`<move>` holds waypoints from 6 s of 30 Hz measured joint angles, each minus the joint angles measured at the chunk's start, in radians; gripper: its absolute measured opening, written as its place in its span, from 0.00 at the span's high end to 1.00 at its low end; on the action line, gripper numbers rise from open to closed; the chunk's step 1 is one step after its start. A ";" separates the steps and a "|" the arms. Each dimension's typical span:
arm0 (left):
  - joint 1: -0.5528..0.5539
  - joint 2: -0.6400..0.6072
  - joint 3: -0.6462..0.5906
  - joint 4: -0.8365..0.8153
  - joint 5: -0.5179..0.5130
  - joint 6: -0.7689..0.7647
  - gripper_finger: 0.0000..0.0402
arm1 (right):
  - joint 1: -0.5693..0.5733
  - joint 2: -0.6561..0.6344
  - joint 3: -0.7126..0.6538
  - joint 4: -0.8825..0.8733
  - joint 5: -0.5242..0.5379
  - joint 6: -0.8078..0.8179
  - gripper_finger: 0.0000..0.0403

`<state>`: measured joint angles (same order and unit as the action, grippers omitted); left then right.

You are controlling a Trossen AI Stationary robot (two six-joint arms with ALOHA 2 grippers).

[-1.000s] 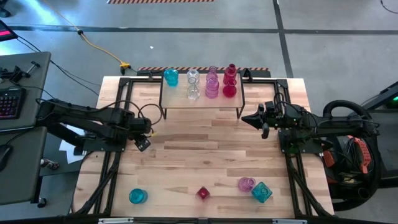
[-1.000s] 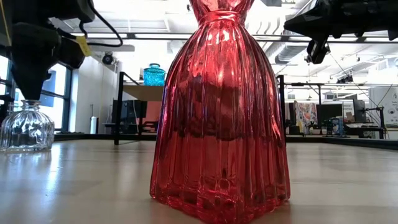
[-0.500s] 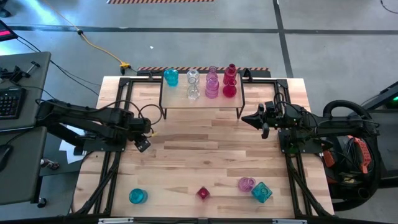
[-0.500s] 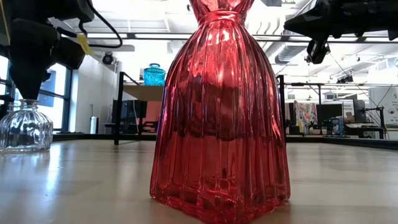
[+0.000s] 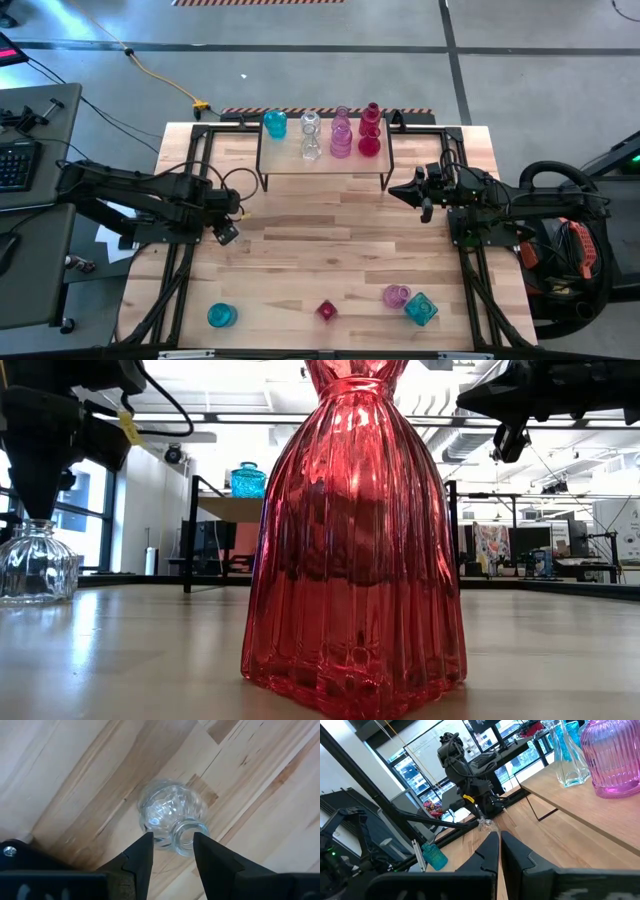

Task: Sort vases onto shelf
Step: Put the transparent vase on the shelf aligned with the other transparent vase

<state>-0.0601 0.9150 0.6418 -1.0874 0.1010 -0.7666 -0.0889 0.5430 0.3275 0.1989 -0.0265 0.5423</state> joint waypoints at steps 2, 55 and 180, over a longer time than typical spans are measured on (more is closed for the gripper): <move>0.000 0.011 0.000 0.000 0.001 0.010 0.68 | 0.000 0.000 0.000 0.000 0.000 0.000 1.00; 0.244 0.147 0.366 0.010 -0.033 0.435 0.97 | 0.000 0.000 0.000 0.000 0.000 0.000 1.00; 0.377 0.986 1.398 -0.236 -0.214 1.690 0.86 | 0.000 0.000 0.000 -0.001 0.000 0.000 1.00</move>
<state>0.3167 1.9011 2.0399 -1.3236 -0.1131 0.9230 -0.0887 0.5429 0.3271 0.1982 -0.0269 0.5423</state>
